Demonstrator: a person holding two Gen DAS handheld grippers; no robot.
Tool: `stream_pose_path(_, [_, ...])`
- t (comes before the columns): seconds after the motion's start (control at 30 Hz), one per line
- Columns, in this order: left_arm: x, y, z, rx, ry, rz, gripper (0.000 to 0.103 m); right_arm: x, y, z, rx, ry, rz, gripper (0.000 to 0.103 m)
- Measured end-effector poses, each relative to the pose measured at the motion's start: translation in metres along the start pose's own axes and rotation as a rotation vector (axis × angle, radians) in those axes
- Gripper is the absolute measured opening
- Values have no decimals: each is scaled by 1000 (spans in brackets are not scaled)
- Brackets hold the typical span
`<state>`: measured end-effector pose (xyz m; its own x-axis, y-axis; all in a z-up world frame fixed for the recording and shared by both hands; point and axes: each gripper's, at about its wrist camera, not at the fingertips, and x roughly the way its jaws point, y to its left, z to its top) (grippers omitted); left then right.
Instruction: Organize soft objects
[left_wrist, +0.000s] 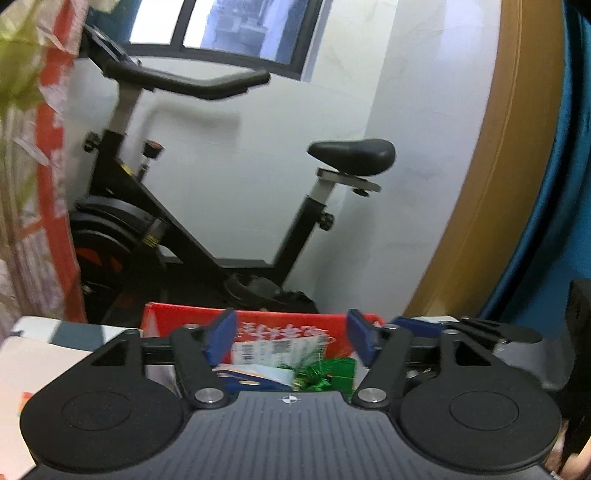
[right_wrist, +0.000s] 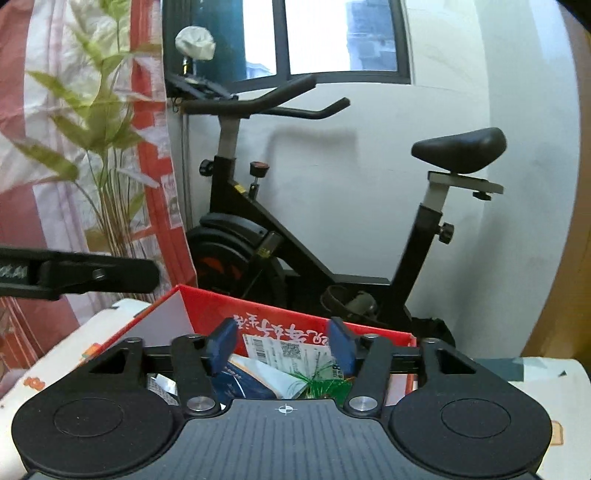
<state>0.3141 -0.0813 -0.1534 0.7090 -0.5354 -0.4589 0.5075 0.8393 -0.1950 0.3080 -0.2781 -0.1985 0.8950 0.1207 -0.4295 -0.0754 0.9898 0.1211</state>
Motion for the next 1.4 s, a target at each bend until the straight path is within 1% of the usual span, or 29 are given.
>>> stream_pose_path(0.03, [-6,0,0,8,-10,17,82,-5,1,0,2,-5,1,65])
stream_pose_path(0.07, [-12,1,0,18,-20,33,84,-10,2,1,2,-10,2,72])
stream_pose_path(0.1, [-19,0,0,28,-28,49,91,-16,5,2,1,-16,4,78])
stream_pose_path(0.13, [-24,-2,1,37,-34,61,97,-21,8,3,0,-23,7,82])
stream_pose_path(0.2, [-39,-4,1,55,-57,85,102,-32,14,6,2,-38,12,96])
stream_pose_path(0.27, [-55,-7,1,71,-82,108,103,-46,20,10,7,-59,9,102])
stream_pose_path(0.37, [-78,-15,3,93,-108,172,103,-67,30,15,7,-89,7,103])
stream_pose_path(0.47, [-106,-18,5,83,-121,227,103,-92,38,20,19,-120,5,103])
stream_pose_path(0.6, [-147,-25,8,73,-156,272,103,-131,49,29,34,-153,5,103])
stream_pose_path(0.67, [-166,-31,8,75,-171,309,103,-151,54,33,39,-168,15,103])
stream_pose_path(0.8, [-203,-45,9,104,-203,373,103,-195,66,40,51,-200,28,103])
stream_pose_path(0.87, [-224,-54,7,128,-235,401,103,-215,73,42,51,-213,21,103])
stream_pose_path(0.93, [-244,-61,5,130,-259,412,103,-233,81,42,47,-220,12,103])
stream_pose_path(1.07, [-278,-71,1,106,-283,395,103,-265,97,38,23,-227,-18,103])
stream_pose_path(1.23, [-311,-80,-8,104,-307,425,103,-298,115,33,22,-245,-34,103])
stream_pose_path(1.4, [-333,-86,-17,90,-293,432,103,-318,132,28,-2,-243,-45,103])
